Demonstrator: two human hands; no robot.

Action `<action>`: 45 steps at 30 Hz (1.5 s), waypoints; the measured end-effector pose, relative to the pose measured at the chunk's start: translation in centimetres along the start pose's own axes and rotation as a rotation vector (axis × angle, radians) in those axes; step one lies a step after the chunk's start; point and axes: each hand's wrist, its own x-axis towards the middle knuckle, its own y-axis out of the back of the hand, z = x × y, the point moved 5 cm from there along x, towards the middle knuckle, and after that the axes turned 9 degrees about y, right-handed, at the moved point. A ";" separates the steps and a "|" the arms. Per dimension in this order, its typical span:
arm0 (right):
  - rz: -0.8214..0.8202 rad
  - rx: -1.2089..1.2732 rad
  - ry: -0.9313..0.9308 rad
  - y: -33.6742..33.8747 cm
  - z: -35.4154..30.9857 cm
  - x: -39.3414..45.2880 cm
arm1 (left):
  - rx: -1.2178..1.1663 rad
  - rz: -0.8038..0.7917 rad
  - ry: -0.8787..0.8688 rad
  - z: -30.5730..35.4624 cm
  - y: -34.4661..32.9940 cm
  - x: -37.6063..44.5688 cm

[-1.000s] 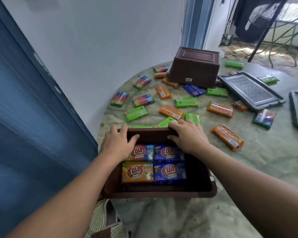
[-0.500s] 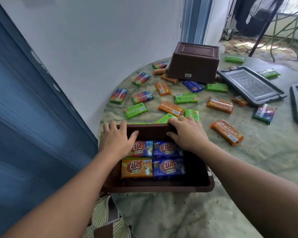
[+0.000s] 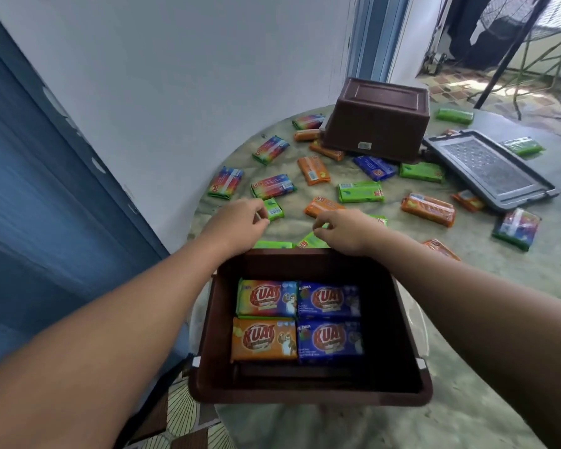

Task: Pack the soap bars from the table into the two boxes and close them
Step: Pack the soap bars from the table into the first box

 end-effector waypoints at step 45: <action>0.261 -0.228 0.227 -4.2 -3.6 -11.4 | 0.342 0.044 -0.194 1.3 -1.5 -14.0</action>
